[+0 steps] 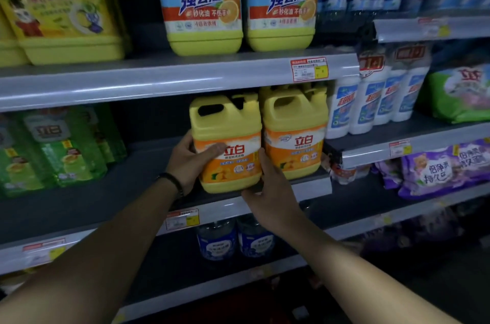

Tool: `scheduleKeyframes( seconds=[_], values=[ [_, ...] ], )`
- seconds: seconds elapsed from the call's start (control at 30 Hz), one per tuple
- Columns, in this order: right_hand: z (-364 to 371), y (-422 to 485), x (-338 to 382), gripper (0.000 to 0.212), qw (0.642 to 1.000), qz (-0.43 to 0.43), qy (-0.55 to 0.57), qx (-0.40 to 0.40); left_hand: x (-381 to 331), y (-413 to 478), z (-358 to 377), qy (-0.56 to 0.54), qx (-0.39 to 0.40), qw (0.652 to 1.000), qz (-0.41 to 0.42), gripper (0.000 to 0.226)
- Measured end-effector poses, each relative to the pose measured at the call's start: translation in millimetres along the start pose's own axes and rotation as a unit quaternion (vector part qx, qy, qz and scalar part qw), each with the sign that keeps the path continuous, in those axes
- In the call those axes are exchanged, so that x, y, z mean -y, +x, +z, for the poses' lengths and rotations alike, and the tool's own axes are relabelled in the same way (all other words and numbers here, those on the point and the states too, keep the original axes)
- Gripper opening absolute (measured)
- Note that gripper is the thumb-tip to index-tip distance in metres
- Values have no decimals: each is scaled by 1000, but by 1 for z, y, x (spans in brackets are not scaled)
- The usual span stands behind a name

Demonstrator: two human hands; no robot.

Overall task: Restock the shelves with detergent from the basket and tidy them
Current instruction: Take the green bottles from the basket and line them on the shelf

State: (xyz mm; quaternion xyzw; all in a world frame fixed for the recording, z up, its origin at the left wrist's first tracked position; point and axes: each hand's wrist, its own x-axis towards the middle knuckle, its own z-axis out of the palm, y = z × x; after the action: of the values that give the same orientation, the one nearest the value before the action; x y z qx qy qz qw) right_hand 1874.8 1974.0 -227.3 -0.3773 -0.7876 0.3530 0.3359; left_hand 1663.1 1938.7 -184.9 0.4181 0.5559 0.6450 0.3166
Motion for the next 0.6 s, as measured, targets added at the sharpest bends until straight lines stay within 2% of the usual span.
scheduleKeyframes(
  seconds=[0.1, 0.23, 0.37, 0.47, 0.6],
  values=[
    [1, -5, -6, 98, 1000, 2, 1, -8, 0, 0, 0, 18, 16, 1000, -7, 83],
    [0, -12, -7, 96, 1000, 16, 2, 3, -8, -4, 1, 121, 17, 992, 5, 80],
    [-4, -27, -6, 82, 999, -1, -34, -16, -21, -14, -5, 222, 34, 974, 21, 74],
    [-5, -47, -13, 73, 999, -3, -48, -20, -15, -34, -21, 280, -23, 958, 56, 60],
    [3, -79, -27, 62, 998, 15, -54, 9, -5, -89, -48, 289, -98, 947, 103, 35]
  ],
)
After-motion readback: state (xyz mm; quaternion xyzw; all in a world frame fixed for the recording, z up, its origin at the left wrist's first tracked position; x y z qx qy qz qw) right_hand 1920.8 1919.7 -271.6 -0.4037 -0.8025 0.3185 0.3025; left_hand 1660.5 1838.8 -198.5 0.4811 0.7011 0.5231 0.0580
